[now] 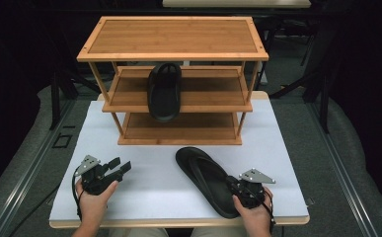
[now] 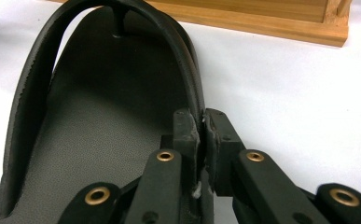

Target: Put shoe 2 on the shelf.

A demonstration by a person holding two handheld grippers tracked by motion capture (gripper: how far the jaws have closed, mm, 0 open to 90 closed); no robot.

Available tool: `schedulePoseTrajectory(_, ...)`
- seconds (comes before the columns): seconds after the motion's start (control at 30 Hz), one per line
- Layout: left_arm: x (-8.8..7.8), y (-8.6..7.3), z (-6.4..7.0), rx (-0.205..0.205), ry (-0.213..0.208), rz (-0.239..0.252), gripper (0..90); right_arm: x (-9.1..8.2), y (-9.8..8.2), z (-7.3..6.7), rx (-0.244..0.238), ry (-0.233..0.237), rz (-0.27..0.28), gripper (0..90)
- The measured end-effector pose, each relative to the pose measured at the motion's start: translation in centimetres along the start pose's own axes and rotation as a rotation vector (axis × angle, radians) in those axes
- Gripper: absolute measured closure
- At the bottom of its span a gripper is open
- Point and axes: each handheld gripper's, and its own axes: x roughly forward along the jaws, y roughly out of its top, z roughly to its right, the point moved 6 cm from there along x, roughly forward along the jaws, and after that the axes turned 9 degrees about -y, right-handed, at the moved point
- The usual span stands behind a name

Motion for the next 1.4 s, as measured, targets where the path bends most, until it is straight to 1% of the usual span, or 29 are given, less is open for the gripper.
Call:
schedulePoseTrajectory(0.17,0.0,0.1,0.0,0.006,0.002,0.003,46.2,-0.4,0.2,0.1,0.013,0.004,0.027,83.2)
schedulePoseTrajectory(0.3,-0.1,0.1,-0.1,0.002,0.003,-0.002,46.2,-0.9,0.6,0.1,0.027,0.013,0.070,83.1)
schedulePoseTrajectory(0.37,-0.1,0.1,-0.1,0.001,0.004,0.005,46.1,-1.3,0.7,0.1,0.029,0.016,0.080,83.1)
schedulePoseTrajectory(0.4,-0.1,0.1,-0.1,0.001,0.006,0.003,46.0,-1.5,0.8,0.1,0.026,0.021,0.096,83.0)
schedulePoseTrajectory(0.47,-0.1,0.1,-0.1,0.001,0.006,0.004,45.7,-1.9,1.1,-0.1,0.025,0.017,0.128,83.0)
schedulePoseTrajectory(0.5,-0.1,0.1,-0.1,0.001,0.007,0.006,45.6,-2.2,1.1,-0.1,0.018,0.018,0.124,83.0)
schedulePoseTrajectory(0.57,-0.1,0.1,-0.1,-0.001,0.008,0.005,45.5,-2.8,1.4,-0.1,0.012,0.016,0.141,83.0)
schedulePoseTrajectory(0.6,-0.1,0.1,-0.1,-0.001,0.010,0.005,45.5,-3.0,1.5,-0.2,0.016,0.017,0.148,83.0)
schedulePoseTrajectory(0.67,-0.1,0.1,-0.1,-0.002,0.011,0.005,45.5,-3.5,1.9,-0.1,0.024,0.026,0.177,83.0)
schedulePoseTrajectory(0.77,-0.2,0.1,-0.1,0.001,0.012,0.000,45.4,-4.4,2.5,-0.1,0.023,0.030,0.192,83.0)
schedulePoseTrajectory(0.8,-0.1,0.1,-0.1,0.003,0.012,0.004,45.4,-4.7,2.9,-0.1,0.028,0.028,0.218,83.0)
schedulePoseTrajectory(0.83,-0.1,0.1,-0.1,0.001,0.013,0.005,45.4,-5.1,3.1,-0.1,0.022,0.022,0.215,83.0)
schedulePoseTrajectory(0.93,-0.2,0.1,0.0,0.003,0.014,0.007,45.3,-6.0,4.1,-0.3,0.027,0.037,0.255,83.0)
schedulePoseTrajectory(0.97,-0.2,0.1,0.1,0.005,0.013,0.007,45.3,-6.3,4.4,-0.3,0.026,0.036,0.256,83.0)
schedulePoseTrajectory(1.03,-0.1,0.1,0.2,0.006,0.006,0.008,45.3,-6.9,5.1,-0.4,0.038,0.046,0.282,83.0)
schedulePoseTrajectory(1.1,-0.1,0.0,0.2,0.008,0.003,0.004,45.3,-7.7,5.9,-0.3,0.039,0.047,0.292,83.0)
schedulePoseTrajectory(1.17,-0.1,0.0,0.3,0.008,0.002,0.002,45.3,-8.3,7.1,-0.3,0.057,0.063,0.339,83.0)
schedulePoseTrajectory(1.2,-0.1,0.0,0.3,0.007,0.001,0.006,45.3,-8.7,7.7,-0.2,0.053,0.062,0.340,83.0)
schedulePoseTrajectory(1.23,-0.1,0.0,0.3,0.007,-0.001,0.006,45.3,-8.9,8.0,-0.2,0.050,0.058,0.344,83.0)
schedulePoseTrajectory(1.27,-0.1,0.0,0.3,0.008,-0.002,0.006,45.3,-9.0,8.6,-0.2,0.052,0.058,0.362,83.0)
schedulePoseTrajectory(1.3,-0.1,0.0,0.3,0.007,-0.001,0.006,45.3,-9.2,9.0,-0.1,0.051,0.051,0.362,83.0)
schedulePoseTrajectory(1.33,-0.1,0.0,0.3,0.006,-0.003,0.005,45.3,-9.2,9.5,-0.2,0.055,0.057,0.378,83.1)
schedulePoseTrajectory(1.37,-0.1,0.0,0.4,0.005,-0.004,0.004,45.3,-9.2,9.9,-0.1,0.050,0.053,0.384,83.0)
schedulePoseTrajectory(1.4,-0.2,0.0,0.4,0.005,-0.004,0.005,45.3,-9.2,10.3,-0.1,0.055,0.054,0.394,83.0)
